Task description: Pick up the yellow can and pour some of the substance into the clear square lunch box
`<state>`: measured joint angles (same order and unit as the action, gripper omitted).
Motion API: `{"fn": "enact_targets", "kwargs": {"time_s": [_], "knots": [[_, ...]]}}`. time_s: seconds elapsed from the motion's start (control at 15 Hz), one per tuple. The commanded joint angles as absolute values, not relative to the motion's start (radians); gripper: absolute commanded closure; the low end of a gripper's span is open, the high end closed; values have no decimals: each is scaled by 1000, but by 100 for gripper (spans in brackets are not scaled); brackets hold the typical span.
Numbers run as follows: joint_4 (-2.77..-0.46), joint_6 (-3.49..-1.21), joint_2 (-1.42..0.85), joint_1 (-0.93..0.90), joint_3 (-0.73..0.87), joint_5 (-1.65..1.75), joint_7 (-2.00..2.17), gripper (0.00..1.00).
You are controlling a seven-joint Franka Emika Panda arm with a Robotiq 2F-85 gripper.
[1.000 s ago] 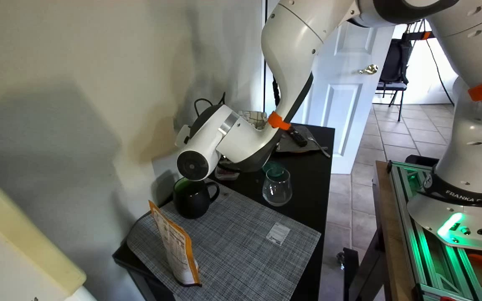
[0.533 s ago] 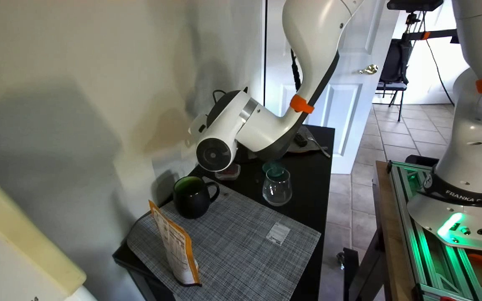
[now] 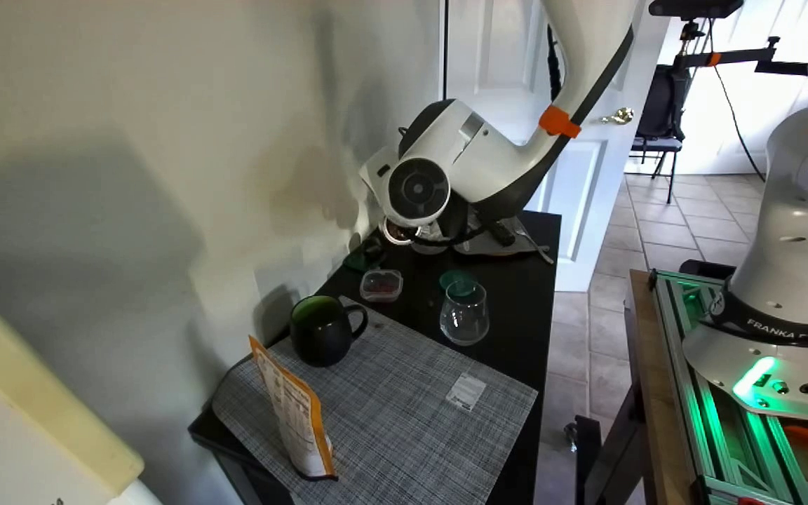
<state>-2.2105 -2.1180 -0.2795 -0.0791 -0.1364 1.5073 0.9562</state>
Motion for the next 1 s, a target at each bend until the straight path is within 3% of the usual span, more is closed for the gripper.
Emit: {"fn": "enact_targets", "kwargs": {"time_s": [0.0, 0.33, 0.93], "knots": [[-2305, -2333, -157, -12, -91, 1549, 999, 96], [-2322, -2559, -103, 36, -30, 1547, 831, 96], [-2329, -2628, -126, 31, -23, 1367, 328, 96]]}}
